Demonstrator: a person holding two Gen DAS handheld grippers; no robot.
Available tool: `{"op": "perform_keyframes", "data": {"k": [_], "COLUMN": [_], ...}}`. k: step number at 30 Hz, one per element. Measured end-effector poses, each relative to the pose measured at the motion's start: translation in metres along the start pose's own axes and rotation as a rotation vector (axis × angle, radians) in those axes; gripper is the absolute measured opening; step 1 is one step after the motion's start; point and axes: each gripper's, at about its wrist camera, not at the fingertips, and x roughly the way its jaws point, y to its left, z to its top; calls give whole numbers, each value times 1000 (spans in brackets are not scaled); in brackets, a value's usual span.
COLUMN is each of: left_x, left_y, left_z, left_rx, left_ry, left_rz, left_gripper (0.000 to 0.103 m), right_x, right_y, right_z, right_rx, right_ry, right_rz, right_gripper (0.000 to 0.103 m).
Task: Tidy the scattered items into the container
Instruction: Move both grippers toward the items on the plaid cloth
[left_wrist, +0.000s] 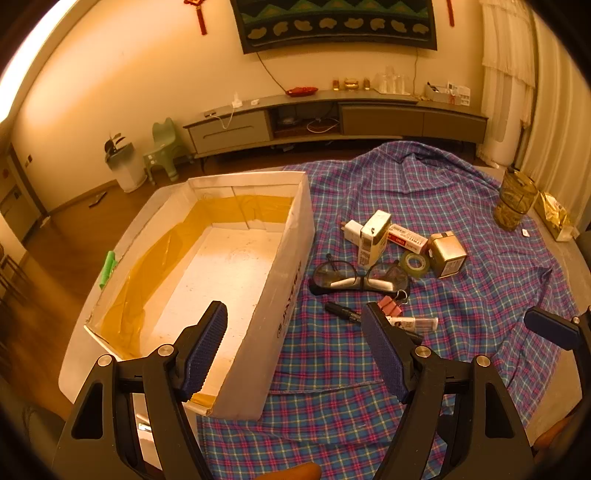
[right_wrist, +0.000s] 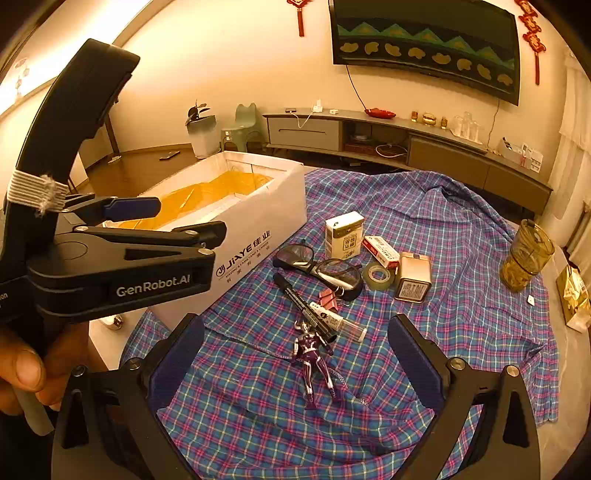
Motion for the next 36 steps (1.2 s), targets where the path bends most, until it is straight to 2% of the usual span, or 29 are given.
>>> {"op": "perform_keyframes", "data": {"k": [11,27,28,29,30,31,32,34,36], "left_x": [-4,-14,-14,-14,-14,-14,-14,-14,-10], "left_y": [-2,6,7,7,8,9,9,10,12], "left_z": [-2,-5,-5,-6,-6,-7,-7,-7,-8], "left_rx": [8,-6,-8,-8,-9,-11,-12,-14,-17], "left_ry": [-13,-46,-49,-51,-54,-58,-61,-66,-54], "left_rz": [-7,-15,-17,-19,-22,-27,-32,-40,-60], "left_gripper": [77,77,77,77,76,76,75,60,34], "right_x": [-1,-7,-7,-7,-6,-5,-4,-2,3], "right_y": [4,14,14,13,13,13,12,12,11], "right_z": [-1,-1,-2,-2,-2,-2,-2,-3,-7], "right_rx": [-10,-27,-19,-11,-3,1,2,-6,-18], "right_ry": [7,-3,-2,-1,4,9,11,11,25], "right_rz": [-5,78,93,105,117,125,137,163,166], "right_gripper": [100,98,96,88,73,68,59,47,28]}}
